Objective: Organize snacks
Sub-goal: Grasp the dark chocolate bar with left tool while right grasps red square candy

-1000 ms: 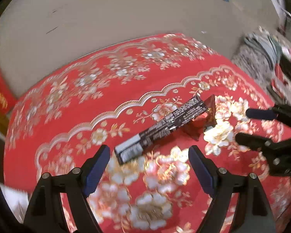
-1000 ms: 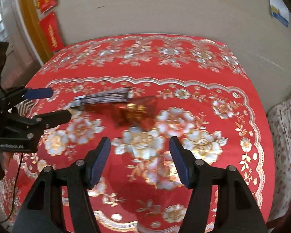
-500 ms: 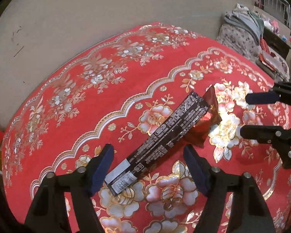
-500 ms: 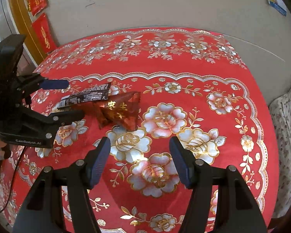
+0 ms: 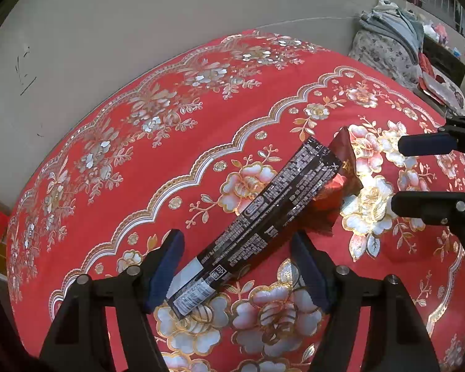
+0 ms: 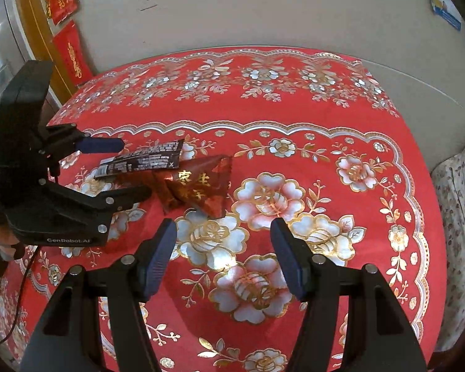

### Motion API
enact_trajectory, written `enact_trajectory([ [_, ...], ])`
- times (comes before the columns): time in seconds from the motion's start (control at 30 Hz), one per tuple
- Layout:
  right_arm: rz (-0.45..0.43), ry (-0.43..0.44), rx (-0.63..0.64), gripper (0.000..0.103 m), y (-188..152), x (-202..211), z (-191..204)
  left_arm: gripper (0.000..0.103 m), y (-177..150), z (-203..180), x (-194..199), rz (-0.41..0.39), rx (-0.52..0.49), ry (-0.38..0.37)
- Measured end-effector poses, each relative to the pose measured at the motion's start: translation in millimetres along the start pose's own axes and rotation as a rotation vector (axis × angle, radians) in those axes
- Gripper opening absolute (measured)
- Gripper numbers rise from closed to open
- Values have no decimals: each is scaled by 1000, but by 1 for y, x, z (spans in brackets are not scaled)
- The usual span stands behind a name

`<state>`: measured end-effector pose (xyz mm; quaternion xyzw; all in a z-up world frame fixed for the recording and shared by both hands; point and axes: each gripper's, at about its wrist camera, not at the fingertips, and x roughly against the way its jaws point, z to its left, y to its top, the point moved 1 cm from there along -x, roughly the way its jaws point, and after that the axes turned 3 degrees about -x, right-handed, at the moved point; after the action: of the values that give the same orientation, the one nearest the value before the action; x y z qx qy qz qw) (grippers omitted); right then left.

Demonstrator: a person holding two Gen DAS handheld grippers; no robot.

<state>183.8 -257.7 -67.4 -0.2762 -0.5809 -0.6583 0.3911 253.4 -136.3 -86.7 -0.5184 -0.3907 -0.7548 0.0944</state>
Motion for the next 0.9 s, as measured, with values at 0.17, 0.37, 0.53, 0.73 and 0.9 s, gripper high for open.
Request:
enact_trajectory([
  [0.17,-4,-2,-8,62,0,1,-4,69,0,2,-2,1,5,4],
  [0.37,-8,-4,-14,62,1,1,-5,65,0,5,-2,3,13,4],
  [0.53,-8,23,18,62,6,-1,-3,22,-4,18,-2,20,82,-41],
  [0.73,8,49,101,62,14,-9,2,9,-16,33,4,45,215,-23],
  [0.9,25,38,50,84,20,-20,7,9,-27,38,10,55,306,-7],
])
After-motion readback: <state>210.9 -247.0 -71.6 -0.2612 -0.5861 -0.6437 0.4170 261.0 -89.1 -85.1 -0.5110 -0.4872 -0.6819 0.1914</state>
